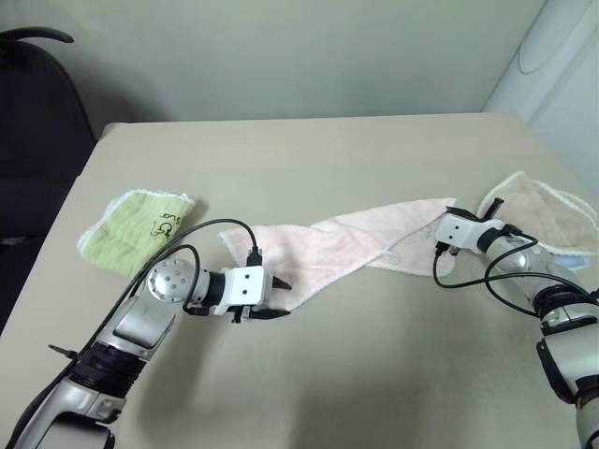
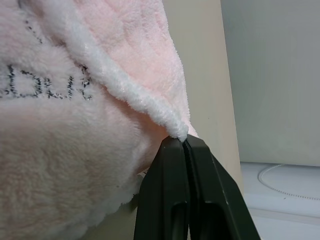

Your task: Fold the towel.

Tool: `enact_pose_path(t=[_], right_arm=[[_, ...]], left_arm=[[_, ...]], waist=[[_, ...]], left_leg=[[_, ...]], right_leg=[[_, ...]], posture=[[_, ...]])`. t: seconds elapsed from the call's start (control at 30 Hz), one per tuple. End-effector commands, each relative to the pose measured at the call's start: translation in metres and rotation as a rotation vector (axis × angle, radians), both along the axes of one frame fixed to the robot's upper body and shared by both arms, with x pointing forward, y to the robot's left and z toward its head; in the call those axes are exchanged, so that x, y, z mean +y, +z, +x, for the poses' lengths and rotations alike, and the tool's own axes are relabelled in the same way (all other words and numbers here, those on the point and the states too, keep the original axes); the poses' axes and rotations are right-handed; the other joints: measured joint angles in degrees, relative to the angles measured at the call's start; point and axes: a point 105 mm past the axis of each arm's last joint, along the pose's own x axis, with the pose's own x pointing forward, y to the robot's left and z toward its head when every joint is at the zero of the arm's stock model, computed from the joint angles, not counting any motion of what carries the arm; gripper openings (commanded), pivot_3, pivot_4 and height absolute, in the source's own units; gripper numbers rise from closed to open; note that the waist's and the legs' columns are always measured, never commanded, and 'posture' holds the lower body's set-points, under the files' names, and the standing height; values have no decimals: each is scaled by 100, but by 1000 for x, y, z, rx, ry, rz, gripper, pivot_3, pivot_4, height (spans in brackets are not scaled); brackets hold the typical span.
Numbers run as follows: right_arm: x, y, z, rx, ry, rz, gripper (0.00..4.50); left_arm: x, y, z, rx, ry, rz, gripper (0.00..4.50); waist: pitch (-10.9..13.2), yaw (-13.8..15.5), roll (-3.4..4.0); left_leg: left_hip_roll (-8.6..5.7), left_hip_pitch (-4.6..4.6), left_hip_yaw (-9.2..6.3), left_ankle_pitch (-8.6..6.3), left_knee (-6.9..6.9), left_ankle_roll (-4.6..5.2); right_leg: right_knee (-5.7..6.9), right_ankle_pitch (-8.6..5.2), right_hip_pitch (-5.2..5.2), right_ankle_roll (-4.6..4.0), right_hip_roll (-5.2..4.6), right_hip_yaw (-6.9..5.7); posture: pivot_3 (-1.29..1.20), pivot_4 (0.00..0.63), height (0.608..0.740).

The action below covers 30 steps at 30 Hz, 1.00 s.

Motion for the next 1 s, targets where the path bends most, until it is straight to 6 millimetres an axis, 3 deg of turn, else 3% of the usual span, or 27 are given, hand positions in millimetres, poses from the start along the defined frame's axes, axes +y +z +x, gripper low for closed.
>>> enact_pose_path(t=[0.03, 0.1, 0.3, 0.43, 0.57, 0.67, 0.8, 1.0], right_arm=[[-5, 5, 0, 2, -6, -16, 0], [-4, 8, 1, -3, -3, -22, 0], [-1, 17, 3, -8, 19, -29, 0], [-3, 33, 5, -41, 29, -24, 0], [-1, 70, 12, -112, 41, -29, 0], [-1, 95, 17, -155, 32, -27, 0], [-2, 139, 22, -227, 14, -9, 0], [-15, 195, 12, -290, 13, 54, 0]], left_arm=[[4, 2, -1, -14, 15, -1, 701], [6, 2, -3, -13, 19, -7, 13], [3, 22, -5, 21, 96, -168, 13], [5, 62, 3, 44, 194, -394, 13], [16, 118, 31, -38, 321, -647, 13], [24, 152, 55, -102, 402, -780, 13], [36, 198, 85, -178, 488, -952, 13], [59, 240, 92, -270, 501, -1038, 13]], waist=[[0, -5, 0], [0, -7, 0], [1, -27, 1], [2, -27, 2], [5, -28, 8], [7, -29, 11], [7, -34, 11], [10, -38, 15]], left_leg=[[0, 0, 0, 0, 0, 0], [0, 0, 0, 0, 0, 0], [0, -6, 1, 1, 0, 0], [0, -17, -1, 4, 2, -4], [0, -18, -1, 9, 3, -9], [0, -20, -1, 43, 7, -65], [0, -23, -2, 47, 7, -62], [-1, -39, -3, 57, 4, -66]], right_leg=[[0, 0, 0, 0, 0, 0], [0, 0, 1, 0, 0, 0], [2, 0, -8, 0, 0, -1], [3, 0, -14, 0, 0, -9], [4, 0, -15, 0, -1, -13], [4, 1, -16, 0, -2, -16], [0, 3, -19, 0, -4, -18], [-4, 7, -32, 0, -5, -21]], posture=[[0, 150, 740], [0, 150, 740], [0, 150, 740], [0, 150, 740], [0, 150, 740], [0, 150, 740], [0, 150, 740], [0, 150, 740]])
